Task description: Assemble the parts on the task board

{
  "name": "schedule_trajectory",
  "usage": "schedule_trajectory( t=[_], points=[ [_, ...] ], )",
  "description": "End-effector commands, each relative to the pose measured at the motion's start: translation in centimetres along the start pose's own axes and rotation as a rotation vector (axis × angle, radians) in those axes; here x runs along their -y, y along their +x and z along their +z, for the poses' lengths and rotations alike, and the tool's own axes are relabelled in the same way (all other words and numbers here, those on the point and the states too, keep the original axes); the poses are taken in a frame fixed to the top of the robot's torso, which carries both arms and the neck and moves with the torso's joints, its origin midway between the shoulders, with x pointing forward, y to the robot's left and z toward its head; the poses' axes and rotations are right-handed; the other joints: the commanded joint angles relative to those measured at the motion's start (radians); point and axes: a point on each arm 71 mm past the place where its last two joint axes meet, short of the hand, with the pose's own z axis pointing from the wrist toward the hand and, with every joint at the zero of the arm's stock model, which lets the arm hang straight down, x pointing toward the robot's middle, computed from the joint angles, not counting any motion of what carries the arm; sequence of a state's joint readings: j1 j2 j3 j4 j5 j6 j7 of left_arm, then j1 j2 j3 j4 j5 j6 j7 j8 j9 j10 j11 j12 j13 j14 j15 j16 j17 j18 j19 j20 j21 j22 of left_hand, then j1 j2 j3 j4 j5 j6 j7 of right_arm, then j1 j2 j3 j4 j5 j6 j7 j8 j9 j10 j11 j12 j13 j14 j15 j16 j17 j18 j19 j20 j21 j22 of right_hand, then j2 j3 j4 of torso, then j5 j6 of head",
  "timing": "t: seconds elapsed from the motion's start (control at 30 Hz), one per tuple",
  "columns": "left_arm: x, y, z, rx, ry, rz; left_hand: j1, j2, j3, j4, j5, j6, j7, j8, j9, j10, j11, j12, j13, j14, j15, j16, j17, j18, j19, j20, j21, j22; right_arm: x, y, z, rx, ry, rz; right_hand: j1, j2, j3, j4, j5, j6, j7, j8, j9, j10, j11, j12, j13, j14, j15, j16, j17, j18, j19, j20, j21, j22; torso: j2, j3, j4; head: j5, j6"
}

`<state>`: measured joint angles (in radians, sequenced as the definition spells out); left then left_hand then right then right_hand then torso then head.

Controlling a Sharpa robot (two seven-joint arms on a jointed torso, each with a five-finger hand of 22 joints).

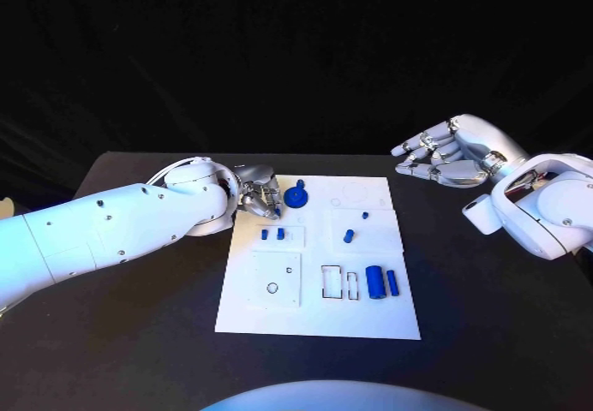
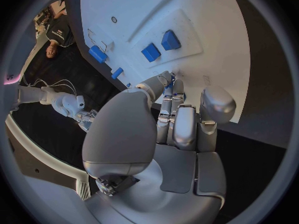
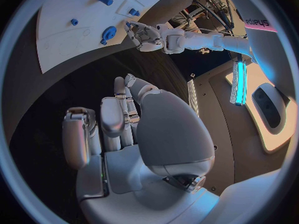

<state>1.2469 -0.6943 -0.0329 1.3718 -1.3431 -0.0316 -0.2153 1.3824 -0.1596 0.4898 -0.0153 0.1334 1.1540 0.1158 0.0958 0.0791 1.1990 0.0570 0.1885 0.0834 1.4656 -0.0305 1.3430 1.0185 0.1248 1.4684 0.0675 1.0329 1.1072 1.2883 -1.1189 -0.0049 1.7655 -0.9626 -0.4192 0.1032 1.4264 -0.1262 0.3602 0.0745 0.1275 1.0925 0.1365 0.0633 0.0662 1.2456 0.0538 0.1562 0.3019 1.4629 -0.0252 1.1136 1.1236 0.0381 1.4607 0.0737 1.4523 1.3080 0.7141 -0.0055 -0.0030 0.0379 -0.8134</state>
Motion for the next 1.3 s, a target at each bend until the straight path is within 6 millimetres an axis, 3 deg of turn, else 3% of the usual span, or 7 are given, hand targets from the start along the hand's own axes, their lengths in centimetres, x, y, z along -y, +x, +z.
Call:
schedule_trajectory(
  t=[0.03, 1.0, 1.3],
  points=[
    [0.11, 0.3, 0.06, -0.032, -0.002, 0.013, -0.008, 0.0, 0.008, 0.0, -0.004, 0.001, 0.008, -0.003, -0.001, 0.009, -0.001, -0.005, 0.0, 0.013, -0.001, 0.003, -0.001, -0.018, 0.016, -0.005, 0.001, 0.0, -0.09, 0.17, 0.01, -0.014, -0.006, -0.001, -0.012, -0.002, 0.0, 0.005, -0.003, -0.001, 0.005, 0.003, 0.001, 0.007, 0.003, -0.003, -0.001, 0.033, 0.0, 0.002, 0.0, -0.007, 0.055, 0.002, 0.004, 0.159, -0.001, -0.0001, -0.0001, -0.001, -0.001],
    [0.01, 0.53, 0.43, -0.043, -0.008, 0.022, -0.006, 0.001, 0.011, -0.001, -0.004, 0.003, 0.008, -0.004, -0.001, 0.011, -0.002, -0.007, 0.001, 0.013, -0.001, 0.003, -0.001, -0.018, 0.015, -0.004, 0.001, 0.001, -0.19, 0.37, 0.06, -0.027, -0.006, 0.006, -0.012, -0.002, 0.0, 0.005, -0.003, -0.001, 0.005, 0.003, 0.001, 0.007, 0.003, -0.003, -0.001, 0.033, 0.0, 0.002, 0.0, -0.007, 0.055, 0.002, 0.004, 0.159, 0.0, -0.001, 0.0002, 0.002, -0.007],
    [0.29, 0.89, 0.57, -0.054, 0.003, 0.022, -0.007, 0.002, 0.012, -0.001, -0.004, 0.005, 0.008, -0.004, -0.001, 0.014, -0.002, -0.008, 0.001, 0.013, -0.001, 0.003, -0.002, -0.018, 0.015, -0.004, 0.0, 0.0, -0.17, 0.42, 0.07, -0.032, -0.004, 0.007, -0.013, -0.001, -0.001, 0.006, -0.006, -0.002, 0.005, 0.002, 0.001, 0.009, 0.003, -0.006, -0.004, 0.033, 0.0, 0.002, 0.0, -0.006, 0.055, 0.002, 0.003, 0.158, -0.001, 0.0004, 0.0, 0.001, -0.008]
  ],
)
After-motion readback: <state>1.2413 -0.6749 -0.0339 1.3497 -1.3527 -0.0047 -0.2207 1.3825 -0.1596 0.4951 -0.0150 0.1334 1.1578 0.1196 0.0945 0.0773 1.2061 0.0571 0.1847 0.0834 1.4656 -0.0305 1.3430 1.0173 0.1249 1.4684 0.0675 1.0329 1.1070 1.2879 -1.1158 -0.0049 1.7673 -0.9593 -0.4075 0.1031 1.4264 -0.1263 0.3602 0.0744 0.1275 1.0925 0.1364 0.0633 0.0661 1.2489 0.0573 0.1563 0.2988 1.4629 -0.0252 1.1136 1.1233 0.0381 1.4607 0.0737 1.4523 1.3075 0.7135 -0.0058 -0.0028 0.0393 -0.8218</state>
